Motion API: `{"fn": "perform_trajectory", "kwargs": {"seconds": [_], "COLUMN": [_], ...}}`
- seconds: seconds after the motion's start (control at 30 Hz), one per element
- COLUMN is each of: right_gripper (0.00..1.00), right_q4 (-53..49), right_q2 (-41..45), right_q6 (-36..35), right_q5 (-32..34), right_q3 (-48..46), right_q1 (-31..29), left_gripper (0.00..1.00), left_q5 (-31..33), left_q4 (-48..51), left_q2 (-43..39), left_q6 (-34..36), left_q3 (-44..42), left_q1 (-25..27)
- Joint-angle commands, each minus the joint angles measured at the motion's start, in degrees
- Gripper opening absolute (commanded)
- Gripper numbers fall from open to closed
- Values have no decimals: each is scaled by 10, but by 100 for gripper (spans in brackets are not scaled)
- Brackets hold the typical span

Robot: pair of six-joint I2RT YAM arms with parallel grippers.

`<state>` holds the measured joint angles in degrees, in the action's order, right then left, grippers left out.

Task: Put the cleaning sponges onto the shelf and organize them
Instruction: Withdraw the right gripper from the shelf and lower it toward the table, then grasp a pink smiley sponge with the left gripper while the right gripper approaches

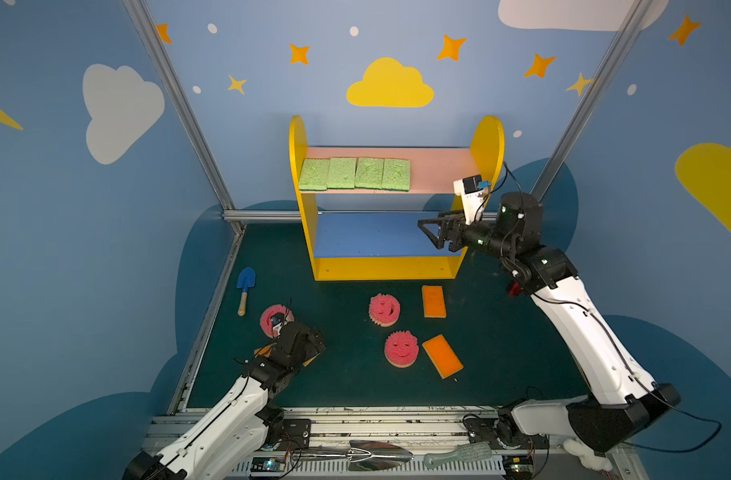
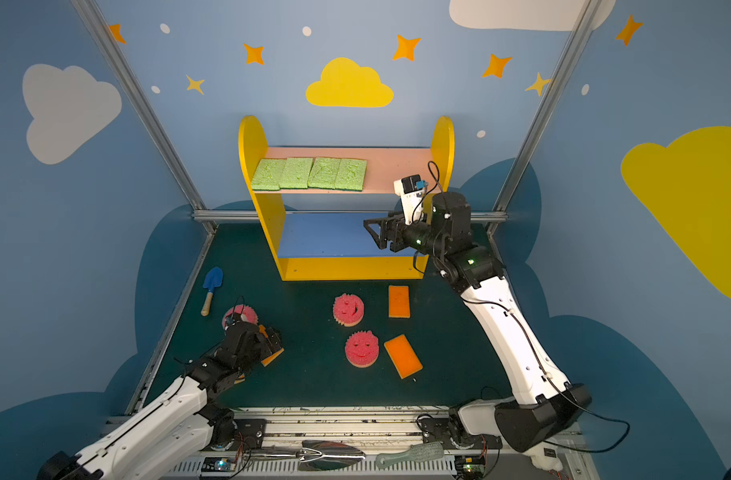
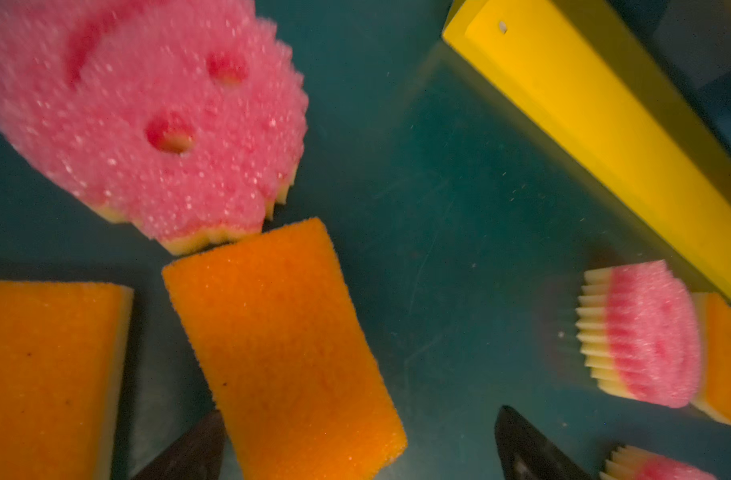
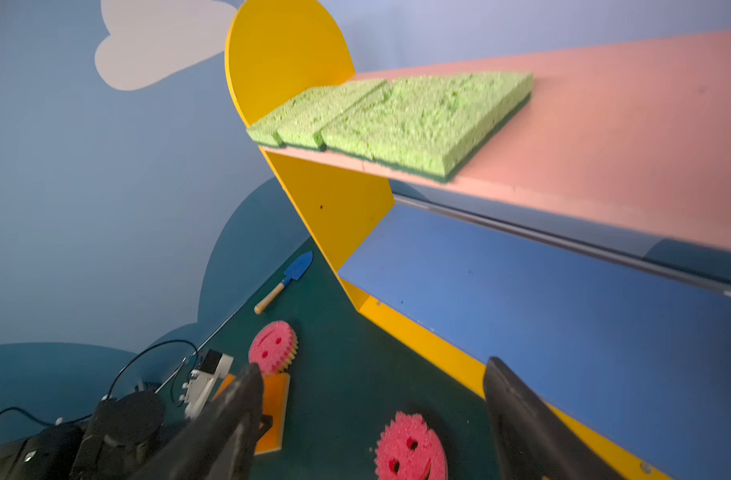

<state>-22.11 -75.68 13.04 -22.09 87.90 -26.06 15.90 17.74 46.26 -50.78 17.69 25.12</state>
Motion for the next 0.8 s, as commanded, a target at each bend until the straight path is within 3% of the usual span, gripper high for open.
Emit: {"fn": "perform_trajectory", "kwargs": {"seconds": [0.0,0.17,0.5,0.63,0.77], "right_gripper": [81,80,78,78,78], "right_q4": [40,74,71,68,74], "right_q2": [39,105,165,172,171], "right_q6": [36,67,86,85,88], "right_q5": [-1,0,6,6,-1], "right_q3": [-53,-155,-256,-271,-279], "right_q1": [-6,-9,-5,-4,-2], "left_gripper": [100,100,98,98,98], "left_q5": [-34,-83,-229,-213,-183], "left_q4": [-61,-161,-291,-301,-248], "left_q2": [25,96,361,376,325], "left_q6": [9,20,45,47,76], "left_q3": [-18,-22,82,100,113], "left_q1": [-1,-2,14,38,53]}}
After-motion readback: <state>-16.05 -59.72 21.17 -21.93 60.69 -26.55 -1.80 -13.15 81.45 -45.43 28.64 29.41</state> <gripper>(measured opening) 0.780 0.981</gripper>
